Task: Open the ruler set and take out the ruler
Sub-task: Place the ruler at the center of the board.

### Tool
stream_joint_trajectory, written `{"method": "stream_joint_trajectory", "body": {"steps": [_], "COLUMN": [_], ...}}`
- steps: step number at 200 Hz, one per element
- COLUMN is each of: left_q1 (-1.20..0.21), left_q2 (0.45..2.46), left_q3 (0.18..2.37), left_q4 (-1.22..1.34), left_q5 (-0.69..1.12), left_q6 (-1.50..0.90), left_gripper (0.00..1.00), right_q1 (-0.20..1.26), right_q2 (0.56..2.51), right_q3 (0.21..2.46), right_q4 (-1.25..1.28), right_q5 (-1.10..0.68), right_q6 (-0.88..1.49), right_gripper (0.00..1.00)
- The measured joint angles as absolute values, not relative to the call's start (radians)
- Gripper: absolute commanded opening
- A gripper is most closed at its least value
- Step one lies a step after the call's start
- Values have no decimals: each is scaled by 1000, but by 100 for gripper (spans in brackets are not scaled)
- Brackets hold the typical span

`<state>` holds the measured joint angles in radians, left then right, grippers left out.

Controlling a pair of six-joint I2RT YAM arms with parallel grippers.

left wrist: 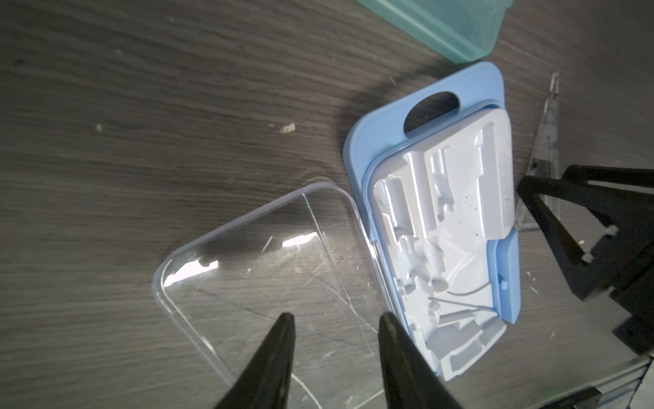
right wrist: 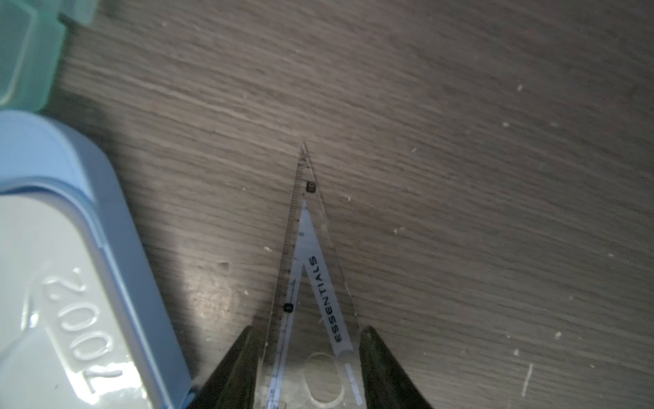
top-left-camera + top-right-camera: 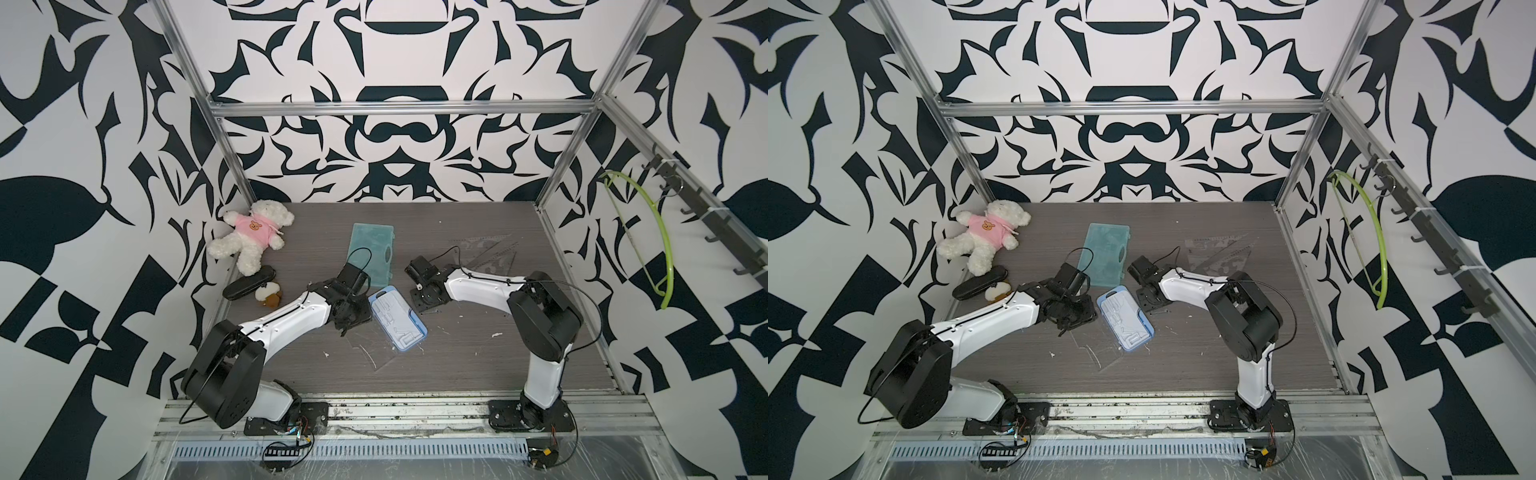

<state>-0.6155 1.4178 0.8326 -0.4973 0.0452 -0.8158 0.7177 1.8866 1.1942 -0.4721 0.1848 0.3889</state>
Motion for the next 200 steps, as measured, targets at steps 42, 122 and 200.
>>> {"method": "stream_joint_trajectory", "body": {"steps": [42,122,200], "left_q1": [-617,-617,-617], "left_q2": [1417,1417,1432], "left_q3": [868,895,895], "left_q4": [-503,-505,-506], "left_q5": [23,22,22], "left_q6": [-796,-769,-765], "left_gripper": [44,45,45], "right_q1": [678,533,427], "right_q2": [1879,1750,1698], "right_q3": [1184,1019,956], "right_q4": [-490,-506,-496], "right_q5": [232,263,255], "right_q6": [442,530,551], "right_gripper": [42,42,42]}}
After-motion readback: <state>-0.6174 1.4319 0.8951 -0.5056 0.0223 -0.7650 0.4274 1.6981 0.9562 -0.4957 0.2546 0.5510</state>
